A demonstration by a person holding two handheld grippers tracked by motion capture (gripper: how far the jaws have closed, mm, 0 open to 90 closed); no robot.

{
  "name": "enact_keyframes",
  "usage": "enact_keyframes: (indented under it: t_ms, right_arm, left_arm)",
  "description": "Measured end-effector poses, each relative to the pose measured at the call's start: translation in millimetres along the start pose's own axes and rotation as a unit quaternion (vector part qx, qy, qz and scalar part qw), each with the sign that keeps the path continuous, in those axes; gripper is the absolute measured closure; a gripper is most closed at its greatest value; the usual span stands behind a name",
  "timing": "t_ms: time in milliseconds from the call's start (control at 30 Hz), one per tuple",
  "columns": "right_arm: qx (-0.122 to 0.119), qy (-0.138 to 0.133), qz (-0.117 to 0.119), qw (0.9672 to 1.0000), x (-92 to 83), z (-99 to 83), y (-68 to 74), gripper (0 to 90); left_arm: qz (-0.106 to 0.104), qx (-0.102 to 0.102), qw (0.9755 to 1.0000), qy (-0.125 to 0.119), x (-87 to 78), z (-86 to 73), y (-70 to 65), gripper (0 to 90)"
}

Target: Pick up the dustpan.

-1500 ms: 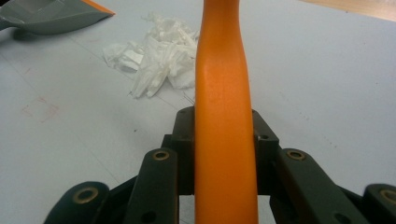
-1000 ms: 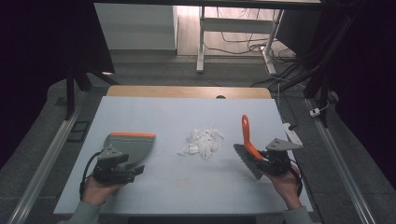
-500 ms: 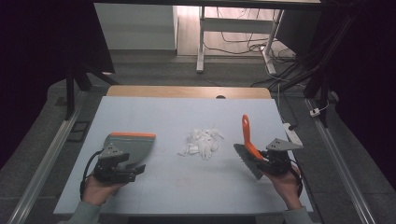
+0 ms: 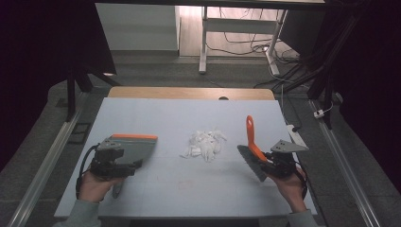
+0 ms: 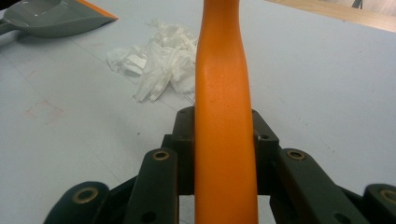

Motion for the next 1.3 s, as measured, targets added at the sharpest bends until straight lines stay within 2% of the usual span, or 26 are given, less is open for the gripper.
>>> enact_keyframes:
  t_ms: [100, 300, 367, 467, 633, 800, 900, 1133, 1300]
  right_arm:
    - [0.000, 0.001, -0.002, 1.0000, 0.1, 0.2, -0.1, 69.9]
    - [-0.001, 0.005, -0.003, 1.0000, 1.8, -0.5, -0.3, 69.9]
    - [-0.001, 0.005, -0.003, 1.0000, 1.8, -0.7, -0.4, 69.9]
    - [-0.001, 0.006, -0.003, 1.0000, 1.9, -1.0, -0.1, 69.9]
    - [-0.002, 0.008, -0.002, 1.0000, 2.7, -1.4, 0.5, 69.9]
    - [-0.003, 0.009, -0.002, 1.0000, 2.9, -1.8, 0.7, 69.9]
    - [-0.003, 0.009, -0.003, 0.9999, 3.1, -1.9, 0.9, 69.9]
    - [-0.003, 0.011, -0.002, 0.9999, 4.0, -2.4, 1.3, 69.9]
    - [-0.004, 0.011, -0.003, 0.9999, 4.0, -2.3, 1.6, 69.9]
  left_arm:
    - [0.010, -0.021, 0.9996, 0.013, -1.8, -1.6, 8.2, 16.8]
    - [0.017, -0.043, 0.9984, 0.032, -1.8, -7.6, 17.5, 14.9]
    - [0.024, -0.051, 0.9975, 0.043, -2.2, -10.1, 20.8, 14.3]
    - [0.037, -0.067, 0.9948, 0.066, -2.4, -14.7, 26.1, 13.5]
    - [0.033, -0.081, 0.9932, 0.077, -1.3, -18.1, 29.3, 12.2]
    - [0.017, -0.098, 0.9902, 0.098, 4.9, -24.6, 31.8, 9.5]
    - [0.009, -0.101, 0.9893, 0.104, 9.6, -27.9, 32.1, 8.8]
    - [0.008, -0.108, 0.9861, 0.127, 23.0, -36.6, 33.3, 8.7]
    - [0.008, -0.109, 0.9851, 0.133, 28.7, -38.9, 34.4, 10.8]
Point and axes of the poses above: each handheld gripper's, and its own axes: x roughly forward along the jaws, z roughly out of its top, y roughly to its left, the point moved 4 cm from there along x, roughly forward along the jaws, and after that the axes turned 5 degrees about y, right-handed, at the moved point
